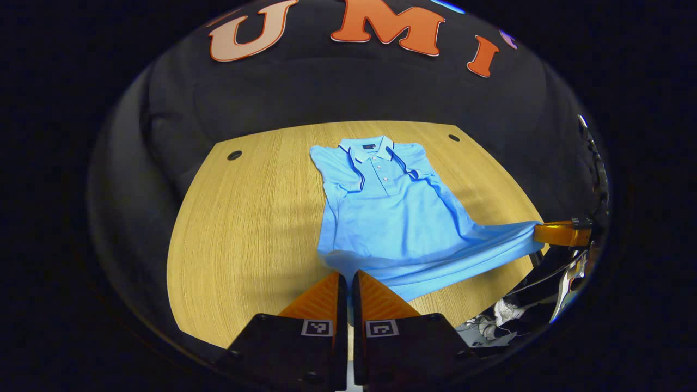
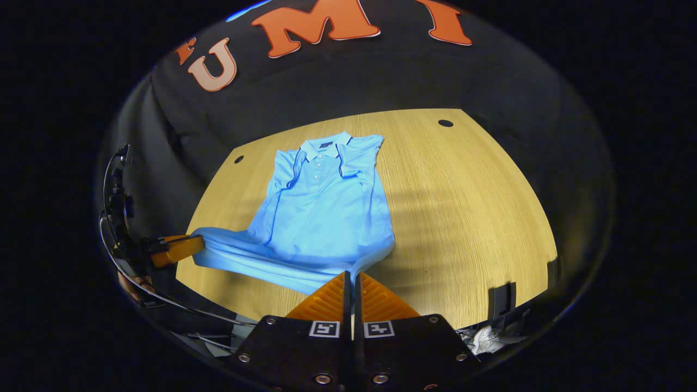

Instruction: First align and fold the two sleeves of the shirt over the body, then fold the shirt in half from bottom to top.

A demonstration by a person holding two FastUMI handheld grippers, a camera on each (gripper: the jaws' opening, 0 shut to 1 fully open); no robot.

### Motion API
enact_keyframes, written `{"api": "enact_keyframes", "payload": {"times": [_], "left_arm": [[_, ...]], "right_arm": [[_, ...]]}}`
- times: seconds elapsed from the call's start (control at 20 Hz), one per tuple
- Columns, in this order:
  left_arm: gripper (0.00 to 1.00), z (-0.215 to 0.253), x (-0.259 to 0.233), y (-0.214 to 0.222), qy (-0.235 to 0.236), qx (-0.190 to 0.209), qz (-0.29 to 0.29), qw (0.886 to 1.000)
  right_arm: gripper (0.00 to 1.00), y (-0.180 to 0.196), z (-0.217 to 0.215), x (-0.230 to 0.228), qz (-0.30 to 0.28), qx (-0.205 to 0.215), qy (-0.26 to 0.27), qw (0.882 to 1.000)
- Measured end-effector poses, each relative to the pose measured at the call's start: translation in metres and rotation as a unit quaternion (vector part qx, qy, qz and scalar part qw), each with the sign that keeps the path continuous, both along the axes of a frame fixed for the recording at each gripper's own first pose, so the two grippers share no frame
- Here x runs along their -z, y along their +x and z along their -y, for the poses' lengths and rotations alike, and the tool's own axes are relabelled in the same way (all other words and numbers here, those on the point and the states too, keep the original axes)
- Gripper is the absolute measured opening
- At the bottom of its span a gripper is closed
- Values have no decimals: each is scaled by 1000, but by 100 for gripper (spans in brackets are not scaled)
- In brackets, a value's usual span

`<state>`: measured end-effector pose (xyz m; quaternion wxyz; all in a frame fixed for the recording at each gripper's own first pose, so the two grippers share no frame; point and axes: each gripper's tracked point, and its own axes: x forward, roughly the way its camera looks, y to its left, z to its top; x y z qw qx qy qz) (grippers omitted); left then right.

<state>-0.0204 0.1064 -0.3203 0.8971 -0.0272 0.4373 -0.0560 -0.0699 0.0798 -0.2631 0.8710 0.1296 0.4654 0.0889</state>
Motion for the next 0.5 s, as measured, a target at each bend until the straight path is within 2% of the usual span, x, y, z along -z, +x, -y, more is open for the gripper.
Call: {"api": "enact_keyframes", "payload": {"times": [0.5], "left_arm": [[8,-23,-16,118,-2,18,29,999]], "right_arm": [[2,111,-5,-20,15,2,-15,1000]]}}
